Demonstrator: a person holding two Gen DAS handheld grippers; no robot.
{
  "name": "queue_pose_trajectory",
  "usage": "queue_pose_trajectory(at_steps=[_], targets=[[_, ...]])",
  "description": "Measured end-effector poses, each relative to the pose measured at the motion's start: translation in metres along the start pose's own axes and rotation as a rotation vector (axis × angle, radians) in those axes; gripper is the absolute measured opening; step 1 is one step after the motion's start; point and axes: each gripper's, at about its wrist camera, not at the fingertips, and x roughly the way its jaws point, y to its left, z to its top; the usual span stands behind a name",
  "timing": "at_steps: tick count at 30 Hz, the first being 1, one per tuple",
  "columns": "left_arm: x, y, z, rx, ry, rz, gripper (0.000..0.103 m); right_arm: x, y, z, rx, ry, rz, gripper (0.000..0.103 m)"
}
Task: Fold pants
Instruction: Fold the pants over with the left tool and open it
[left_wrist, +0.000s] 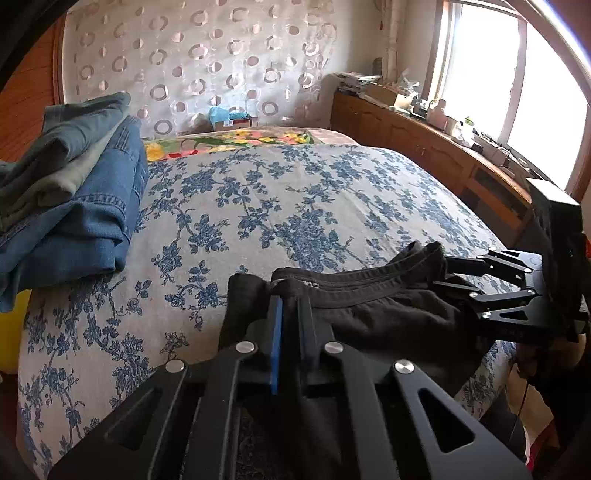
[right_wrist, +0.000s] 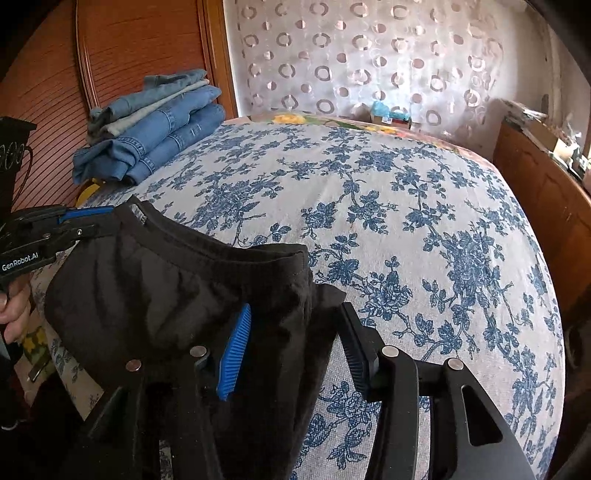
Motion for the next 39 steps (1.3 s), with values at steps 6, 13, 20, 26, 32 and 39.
queue_pose_trajectory(at_steps=[6,13,20,26,32,39], targets=[[-0.024,-0.004,0.012,-0.004,-0.094,-0.013,0.008,-0.001,0.000,-0.002,0.000,-0.004,0.000,0.051],[-0.011,-0.001,0.021,0.008,-0.067,0.043,0.008,-0.001,0.000,-0.002,0.001,-0.006,-0.001,0.051],[-0.012,-0.003,0.015,0.017,-0.051,0.060,0.008,-0.001,0.000,-0.002,0.001,-0.007,-0.001,0.051],[-0.012,-0.008,0.012,0.030,-0.036,0.065,0.020,-0.002,0.001,-0.002,0.006,-0.004,-0.002,0.051],[-0.015,-0.010,0.010,0.028,-0.044,0.045,0.043,-0.001,0.001,-0.001,0.007,-0.005,-0.002,0.051],[-0.017,-0.007,0.007,0.017,-0.047,0.038,0.075,-0.001,0.001,-0.002,0.007,-0.006,-0.002,0.051]])
